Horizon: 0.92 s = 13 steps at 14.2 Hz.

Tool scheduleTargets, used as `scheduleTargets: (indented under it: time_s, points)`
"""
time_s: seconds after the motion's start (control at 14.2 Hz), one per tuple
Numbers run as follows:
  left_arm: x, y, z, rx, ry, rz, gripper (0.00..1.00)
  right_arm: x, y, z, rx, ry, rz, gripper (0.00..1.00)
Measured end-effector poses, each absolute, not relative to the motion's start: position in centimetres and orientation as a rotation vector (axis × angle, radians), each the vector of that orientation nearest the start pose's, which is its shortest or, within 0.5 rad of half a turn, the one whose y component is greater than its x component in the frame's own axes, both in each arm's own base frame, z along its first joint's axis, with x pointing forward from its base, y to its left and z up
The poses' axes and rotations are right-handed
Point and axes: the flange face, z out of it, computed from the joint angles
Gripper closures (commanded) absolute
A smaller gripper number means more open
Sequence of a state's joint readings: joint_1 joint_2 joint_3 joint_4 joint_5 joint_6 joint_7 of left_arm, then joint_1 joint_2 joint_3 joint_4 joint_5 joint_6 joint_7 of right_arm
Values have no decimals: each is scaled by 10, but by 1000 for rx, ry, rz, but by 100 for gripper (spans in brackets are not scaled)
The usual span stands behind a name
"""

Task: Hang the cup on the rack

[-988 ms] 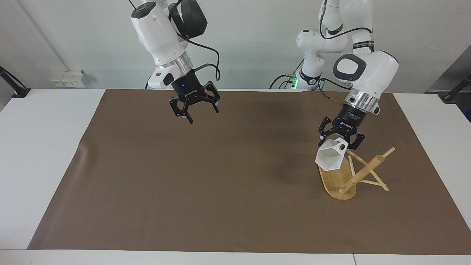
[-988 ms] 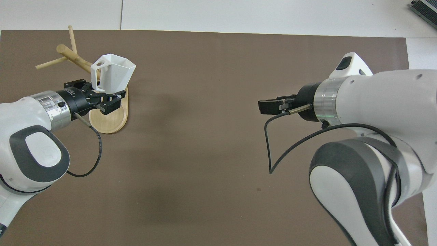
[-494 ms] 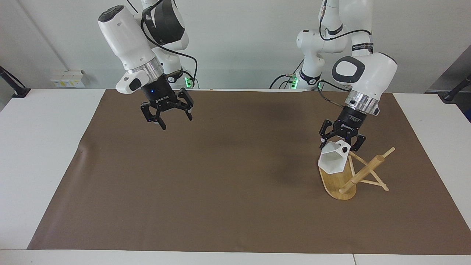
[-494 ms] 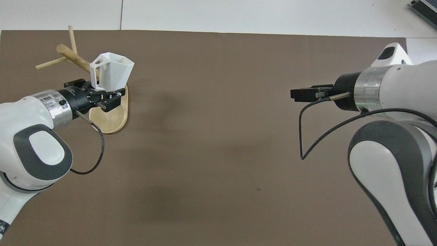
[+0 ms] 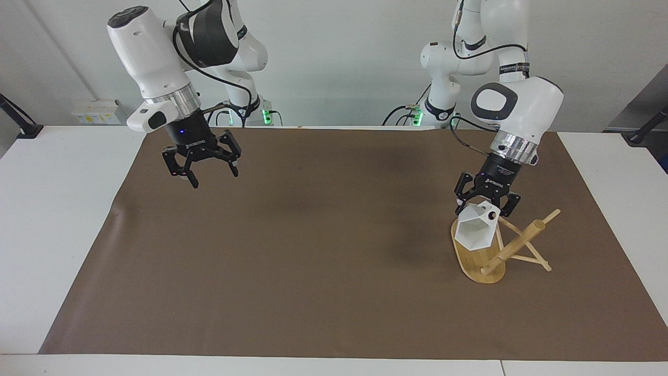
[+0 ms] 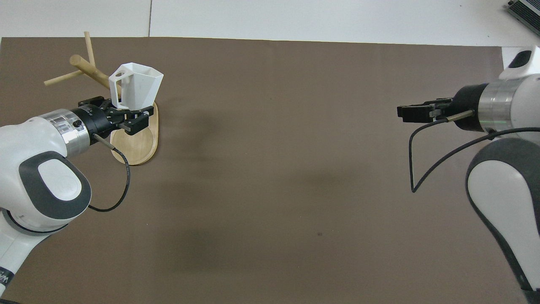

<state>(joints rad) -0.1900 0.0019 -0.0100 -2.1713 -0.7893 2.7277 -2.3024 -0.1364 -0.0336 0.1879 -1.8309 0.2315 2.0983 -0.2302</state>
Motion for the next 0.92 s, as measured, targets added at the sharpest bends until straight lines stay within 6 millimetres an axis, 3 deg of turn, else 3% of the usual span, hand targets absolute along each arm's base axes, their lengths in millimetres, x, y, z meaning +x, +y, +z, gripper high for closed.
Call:
scheduleTargets:
  time_s: [0.49, 0.92]
  points:
    - [569, -82, 447, 431, 2420, -407, 100, 574, -17, 579, -3006, -294, -428, 0]
    - [571, -79, 443, 363, 2430, -409, 100, 570, -32, 588, -3136, -357, -381, 0]
